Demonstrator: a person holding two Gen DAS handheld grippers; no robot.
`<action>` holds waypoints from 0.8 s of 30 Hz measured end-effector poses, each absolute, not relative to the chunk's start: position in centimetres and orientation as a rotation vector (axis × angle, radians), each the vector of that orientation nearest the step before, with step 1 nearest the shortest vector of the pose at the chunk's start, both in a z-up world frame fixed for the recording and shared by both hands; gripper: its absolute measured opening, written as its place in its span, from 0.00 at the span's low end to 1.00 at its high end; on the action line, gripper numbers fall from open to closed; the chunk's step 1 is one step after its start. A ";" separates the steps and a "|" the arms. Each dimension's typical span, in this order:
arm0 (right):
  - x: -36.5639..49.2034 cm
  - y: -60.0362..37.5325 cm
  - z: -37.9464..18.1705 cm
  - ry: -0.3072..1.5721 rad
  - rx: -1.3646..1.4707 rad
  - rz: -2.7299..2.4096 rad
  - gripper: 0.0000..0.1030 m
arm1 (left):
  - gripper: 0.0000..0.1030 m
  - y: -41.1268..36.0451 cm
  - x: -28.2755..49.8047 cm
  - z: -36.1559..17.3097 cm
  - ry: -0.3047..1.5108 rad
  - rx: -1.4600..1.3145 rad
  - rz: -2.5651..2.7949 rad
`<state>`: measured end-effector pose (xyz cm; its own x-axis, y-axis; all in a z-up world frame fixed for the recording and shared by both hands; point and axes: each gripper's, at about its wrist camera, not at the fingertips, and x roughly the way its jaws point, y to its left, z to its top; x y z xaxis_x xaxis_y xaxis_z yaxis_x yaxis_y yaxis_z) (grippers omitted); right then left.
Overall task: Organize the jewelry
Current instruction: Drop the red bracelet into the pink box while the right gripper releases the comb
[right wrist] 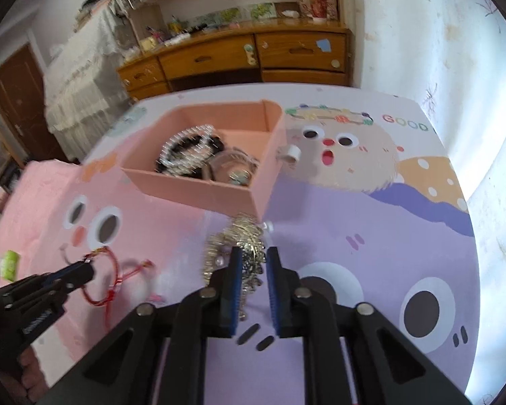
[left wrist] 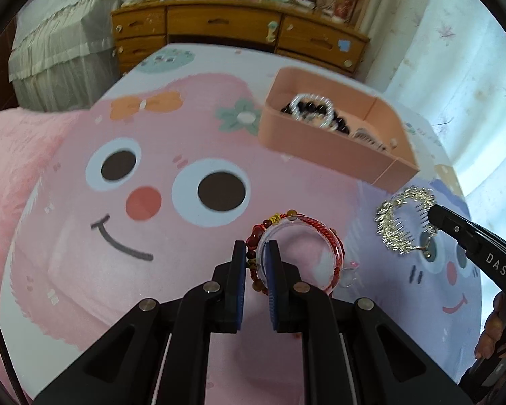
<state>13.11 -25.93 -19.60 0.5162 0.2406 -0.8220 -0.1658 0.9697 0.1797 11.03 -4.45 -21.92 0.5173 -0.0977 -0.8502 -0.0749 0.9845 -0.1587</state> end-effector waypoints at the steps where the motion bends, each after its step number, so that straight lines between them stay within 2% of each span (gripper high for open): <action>1: 13.0 -25.7 -19.3 0.998 0.072 0.258 0.07 | 0.09 -4.5 11.1 -21.7 1.025 -0.180 -0.019; 6: 12.5 -24.5 -18.0 0.978 0.027 0.322 0.02 | 0.09 -4.2 11.4 -19.9 0.985 -0.179 -0.043; 16: 12.9 -23.5 -15.5 0.946 0.059 0.372 0.02 | 0.09 -4.0 12.6 -15.1 0.896 -0.149 -0.103; 24: 14.3 -23.9 -11.9 0.842 0.077 0.381 0.02 | 0.09 -4.1 13.9 -12.1 0.820 -0.125 -0.140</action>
